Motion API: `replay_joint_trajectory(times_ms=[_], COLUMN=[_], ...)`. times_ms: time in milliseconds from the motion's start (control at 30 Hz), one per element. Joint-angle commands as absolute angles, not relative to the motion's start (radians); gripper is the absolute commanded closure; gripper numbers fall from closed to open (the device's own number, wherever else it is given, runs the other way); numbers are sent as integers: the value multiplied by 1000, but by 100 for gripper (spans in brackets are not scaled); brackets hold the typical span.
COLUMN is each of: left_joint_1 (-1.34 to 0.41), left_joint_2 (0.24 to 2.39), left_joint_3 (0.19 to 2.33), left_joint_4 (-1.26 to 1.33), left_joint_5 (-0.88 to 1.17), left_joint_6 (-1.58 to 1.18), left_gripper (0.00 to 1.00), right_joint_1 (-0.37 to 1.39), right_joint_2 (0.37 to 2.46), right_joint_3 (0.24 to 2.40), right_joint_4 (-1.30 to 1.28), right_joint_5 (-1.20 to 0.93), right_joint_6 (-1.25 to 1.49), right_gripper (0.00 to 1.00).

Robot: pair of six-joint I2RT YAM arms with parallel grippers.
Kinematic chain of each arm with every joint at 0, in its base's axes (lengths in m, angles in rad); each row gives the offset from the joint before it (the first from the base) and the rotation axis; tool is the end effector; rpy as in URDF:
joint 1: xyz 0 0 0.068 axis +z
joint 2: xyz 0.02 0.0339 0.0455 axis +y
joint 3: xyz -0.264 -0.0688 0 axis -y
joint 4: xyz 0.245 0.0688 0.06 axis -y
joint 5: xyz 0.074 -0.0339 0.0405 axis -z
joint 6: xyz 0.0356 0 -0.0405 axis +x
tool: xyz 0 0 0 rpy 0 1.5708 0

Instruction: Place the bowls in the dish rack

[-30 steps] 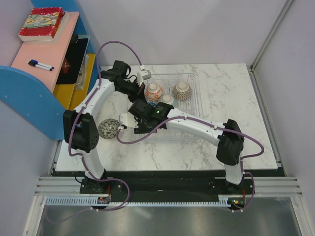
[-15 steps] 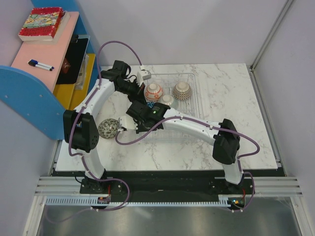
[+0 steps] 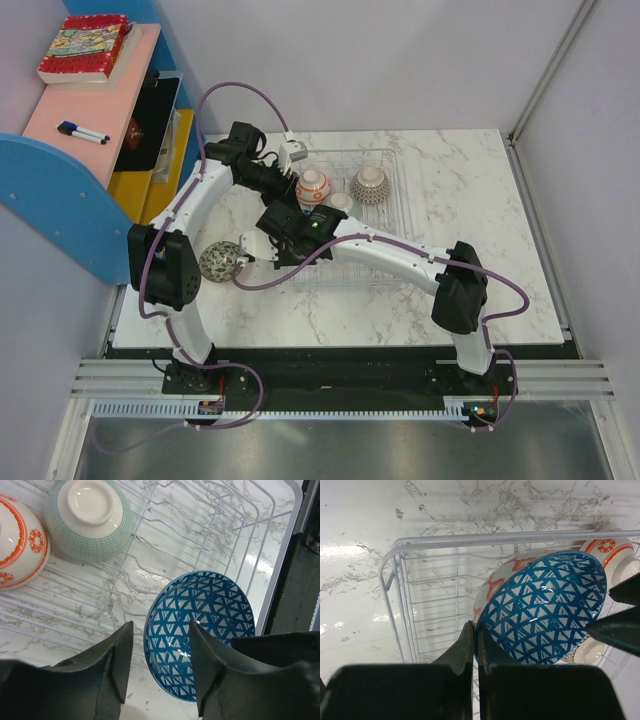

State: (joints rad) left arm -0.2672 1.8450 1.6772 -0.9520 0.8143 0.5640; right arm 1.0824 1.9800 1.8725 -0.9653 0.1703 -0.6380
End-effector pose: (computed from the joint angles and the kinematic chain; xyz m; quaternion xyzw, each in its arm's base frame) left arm 0.3654 -0.1269 0.2973 0.4424 0.7831 -0.3514 0.2601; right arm 0.2058 0.3744 0.2932 -0.7183 0.6458 -0.0263 0.2577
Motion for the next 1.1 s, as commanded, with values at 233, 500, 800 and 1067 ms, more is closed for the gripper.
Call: replay_joint_trajectory(times_ms=[233, 500, 800, 1067], left_joint_1=[-268, -178, 61, 126], left_joint_2=[1798, 1640, 1411, 1263], left_joint_3=[1738, 1692, 1413, 1178], left_joint_4=[-882, -677, -534, -623], left_joint_5=[850, 818, 894, 948], left_joint_6=[486, 315, 230, 425], left_gripper=[32, 0, 0, 0], right_joint_1=[1080, 1052, 921, 683], right_joint_2=[1937, 1888, 1801, 1657], right_joint_3=[1891, 1864, 1861, 1641], right_joint_4=[-896, -810, -681, -367], right_joint_5=[163, 132, -47, -573], right_joint_6=[-592, -517, -312, 133], right_gripper=[100, 100, 100, 100])
